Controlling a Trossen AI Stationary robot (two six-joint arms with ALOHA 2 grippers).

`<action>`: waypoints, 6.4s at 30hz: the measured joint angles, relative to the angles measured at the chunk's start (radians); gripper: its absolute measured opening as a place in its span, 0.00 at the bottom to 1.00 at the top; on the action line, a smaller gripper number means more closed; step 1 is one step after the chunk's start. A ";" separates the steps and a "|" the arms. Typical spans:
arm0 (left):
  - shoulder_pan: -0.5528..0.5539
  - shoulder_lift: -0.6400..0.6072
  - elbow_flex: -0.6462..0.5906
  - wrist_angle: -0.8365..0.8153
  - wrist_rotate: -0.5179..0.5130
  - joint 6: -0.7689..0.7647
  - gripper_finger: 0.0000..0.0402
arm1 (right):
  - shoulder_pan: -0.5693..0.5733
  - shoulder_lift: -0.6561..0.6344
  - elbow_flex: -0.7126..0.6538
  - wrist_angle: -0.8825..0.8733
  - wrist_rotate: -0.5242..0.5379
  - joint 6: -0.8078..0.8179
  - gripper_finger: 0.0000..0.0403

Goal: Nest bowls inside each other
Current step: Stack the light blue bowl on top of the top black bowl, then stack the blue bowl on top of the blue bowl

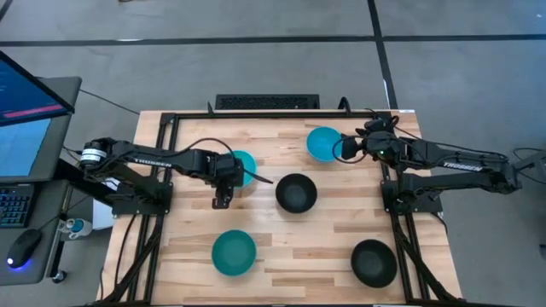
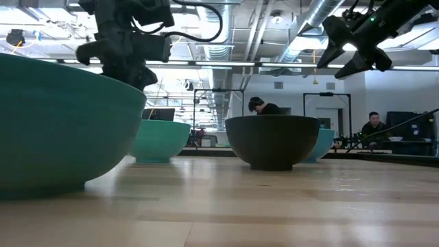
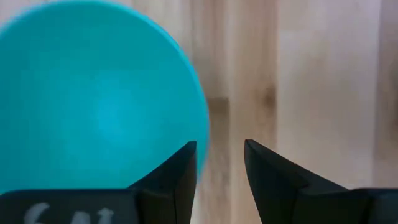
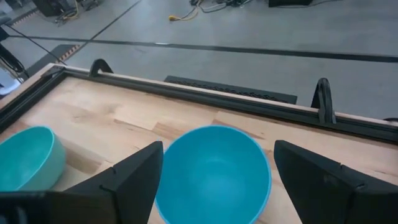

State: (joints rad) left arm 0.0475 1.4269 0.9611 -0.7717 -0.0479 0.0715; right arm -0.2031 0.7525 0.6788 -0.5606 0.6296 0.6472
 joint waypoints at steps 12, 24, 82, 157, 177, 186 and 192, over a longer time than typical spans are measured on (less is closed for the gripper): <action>0.040 0.109 0.000 0.057 0.080 0.048 0.31 | 0.000 0.000 0.000 0.000 -0.008 0.002 0.82; 0.037 0.171 0.003 0.110 -0.010 0.013 0.25 | 0.000 0.000 0.000 -0.008 -0.030 0.017 0.82; -0.184 0.786 1.126 -0.258 0.056 -0.067 0.00 | -0.447 -0.125 -0.001 -0.289 -0.140 -0.176 0.82; -0.039 0.678 1.241 -0.491 -0.114 0.053 0.11 | -0.483 0.374 0.161 -0.269 -0.386 -0.282 0.82; 0.147 0.632 1.240 -0.519 -0.077 0.201 0.11 | -0.484 0.620 0.305 -0.284 -0.476 -0.196 0.72; 0.185 0.631 1.240 -0.502 -0.062 0.233 0.11 | -0.484 0.724 0.305 -0.283 -0.499 -0.176 0.68; 0.187 0.631 1.240 -0.493 -0.063 0.246 0.11 | -0.486 0.748 0.305 -0.275 -0.501 -0.176 0.60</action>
State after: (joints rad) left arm 0.2344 2.0575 2.2009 -1.2648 -0.1104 0.3176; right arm -0.6891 1.5002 0.9836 -0.8360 0.1284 0.4713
